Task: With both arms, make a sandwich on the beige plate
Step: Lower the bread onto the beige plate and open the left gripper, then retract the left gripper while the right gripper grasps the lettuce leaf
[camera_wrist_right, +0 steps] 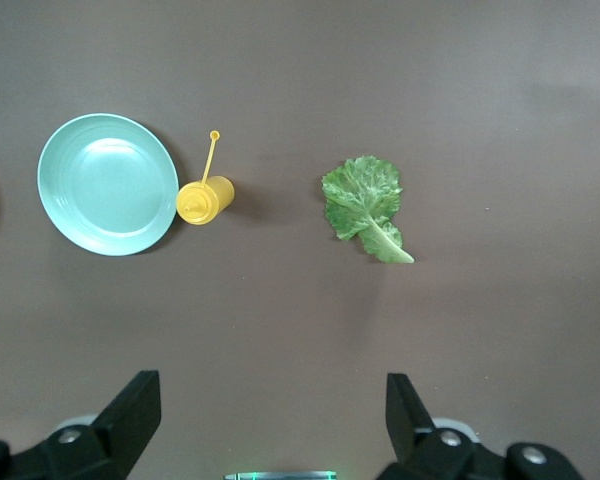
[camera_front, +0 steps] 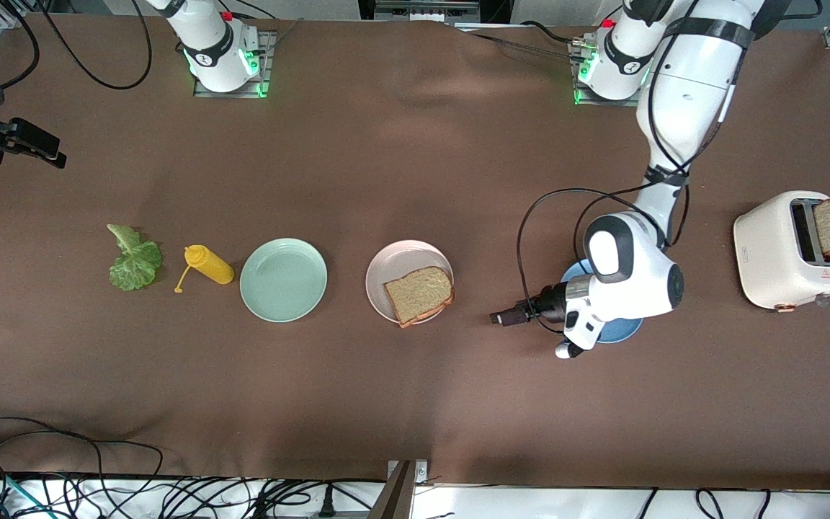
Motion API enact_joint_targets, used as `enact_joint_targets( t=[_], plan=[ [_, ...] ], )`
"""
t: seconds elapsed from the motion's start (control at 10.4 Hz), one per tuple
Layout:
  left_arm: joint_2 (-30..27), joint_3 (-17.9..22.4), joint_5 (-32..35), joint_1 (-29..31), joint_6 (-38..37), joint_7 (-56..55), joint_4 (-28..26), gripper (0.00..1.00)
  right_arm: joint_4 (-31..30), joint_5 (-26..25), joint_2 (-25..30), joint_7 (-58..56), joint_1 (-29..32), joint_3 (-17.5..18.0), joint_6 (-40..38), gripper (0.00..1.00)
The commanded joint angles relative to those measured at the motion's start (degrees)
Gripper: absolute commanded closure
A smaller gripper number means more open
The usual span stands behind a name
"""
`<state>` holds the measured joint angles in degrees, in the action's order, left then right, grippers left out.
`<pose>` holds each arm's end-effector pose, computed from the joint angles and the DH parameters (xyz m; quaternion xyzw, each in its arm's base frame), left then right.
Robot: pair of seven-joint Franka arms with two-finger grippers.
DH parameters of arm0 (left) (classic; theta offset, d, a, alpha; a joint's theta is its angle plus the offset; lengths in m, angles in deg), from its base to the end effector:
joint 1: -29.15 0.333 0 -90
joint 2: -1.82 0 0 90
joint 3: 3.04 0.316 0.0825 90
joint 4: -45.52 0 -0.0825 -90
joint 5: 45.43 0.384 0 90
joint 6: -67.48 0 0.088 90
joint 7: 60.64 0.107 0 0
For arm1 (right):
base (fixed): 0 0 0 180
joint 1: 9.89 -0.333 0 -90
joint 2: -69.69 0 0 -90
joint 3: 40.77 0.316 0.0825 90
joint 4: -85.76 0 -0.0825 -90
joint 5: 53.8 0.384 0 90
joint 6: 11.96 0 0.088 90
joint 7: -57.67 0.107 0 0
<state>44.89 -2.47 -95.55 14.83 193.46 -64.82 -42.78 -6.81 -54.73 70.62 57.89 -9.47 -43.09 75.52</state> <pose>0.6777 -0.1945 0.2101 0.9252 0.1871 -0.0926 0.3170 0.5429 -0.0280 0.6087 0.9990 -0.0259 -0.0365 0.0070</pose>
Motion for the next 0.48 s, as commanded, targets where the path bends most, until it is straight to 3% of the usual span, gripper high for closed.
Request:
enact_joint_targets(
  t=[0.0,0.39],
  plan=[
    [-6.93,-0.39,11.31,5.51,-7.48,-0.13,-2.58,0.00,-0.07,0.22,0.30,-0.57,0.11,-0.05,0.49,0.00],
    [-16.24,-0.39,32.49,10.19,-15.66,-0.48,-3.02,0.00,-0.42,-0.38,-3.29,-0.39,0.54,-0.58,0.93,0.00]
  ],
)
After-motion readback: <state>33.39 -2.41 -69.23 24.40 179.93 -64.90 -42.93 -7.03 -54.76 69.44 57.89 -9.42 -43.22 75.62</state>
